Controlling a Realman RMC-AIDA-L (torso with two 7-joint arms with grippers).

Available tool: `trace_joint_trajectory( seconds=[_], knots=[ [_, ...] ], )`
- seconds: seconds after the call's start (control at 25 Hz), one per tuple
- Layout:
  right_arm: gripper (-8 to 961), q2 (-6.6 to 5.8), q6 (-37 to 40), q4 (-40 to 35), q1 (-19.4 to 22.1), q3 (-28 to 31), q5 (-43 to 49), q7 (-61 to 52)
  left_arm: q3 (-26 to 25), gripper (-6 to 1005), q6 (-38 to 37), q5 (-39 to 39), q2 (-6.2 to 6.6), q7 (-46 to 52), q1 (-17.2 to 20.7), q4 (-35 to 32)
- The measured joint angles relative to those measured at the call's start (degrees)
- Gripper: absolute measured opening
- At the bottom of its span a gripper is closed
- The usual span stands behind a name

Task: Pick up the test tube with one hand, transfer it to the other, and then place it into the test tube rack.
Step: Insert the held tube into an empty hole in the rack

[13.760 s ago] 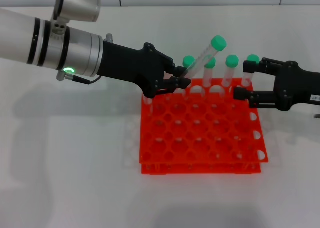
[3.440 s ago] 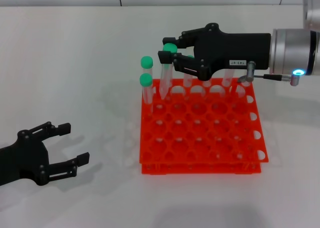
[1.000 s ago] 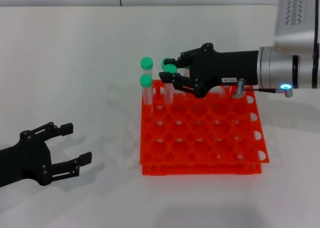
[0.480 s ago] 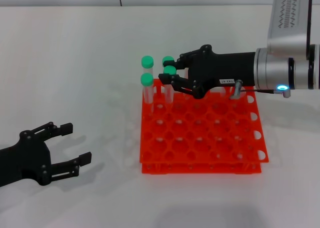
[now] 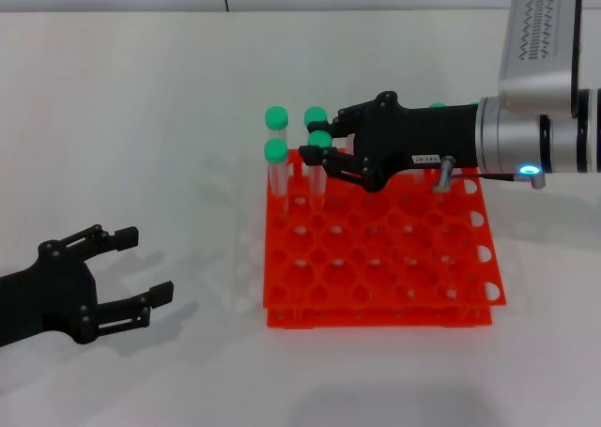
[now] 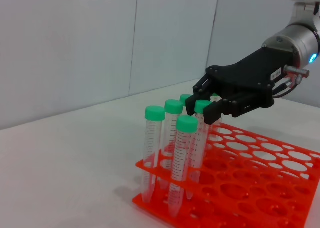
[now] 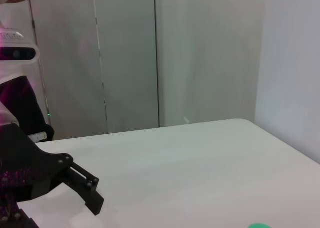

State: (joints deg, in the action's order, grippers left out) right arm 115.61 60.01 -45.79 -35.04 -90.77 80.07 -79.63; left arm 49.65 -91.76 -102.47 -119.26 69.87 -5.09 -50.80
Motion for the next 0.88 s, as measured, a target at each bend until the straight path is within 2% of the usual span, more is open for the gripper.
trace_joint_trajectory(
  seconds=[0.64,0.88],
  knots=[
    [315,0.06,-0.2,-0.4,0.0,0.2,-0.1,0.0,0.0,868,0.1,0.0,0.03,-0.5,-0.1,0.8],
    [321,-0.17,0.8,-1.6,1.2,0.5,-0.6,0.0,-0.3,868,0.1,0.0,0.15,-0.5,-0.1,0.8]
  ],
)
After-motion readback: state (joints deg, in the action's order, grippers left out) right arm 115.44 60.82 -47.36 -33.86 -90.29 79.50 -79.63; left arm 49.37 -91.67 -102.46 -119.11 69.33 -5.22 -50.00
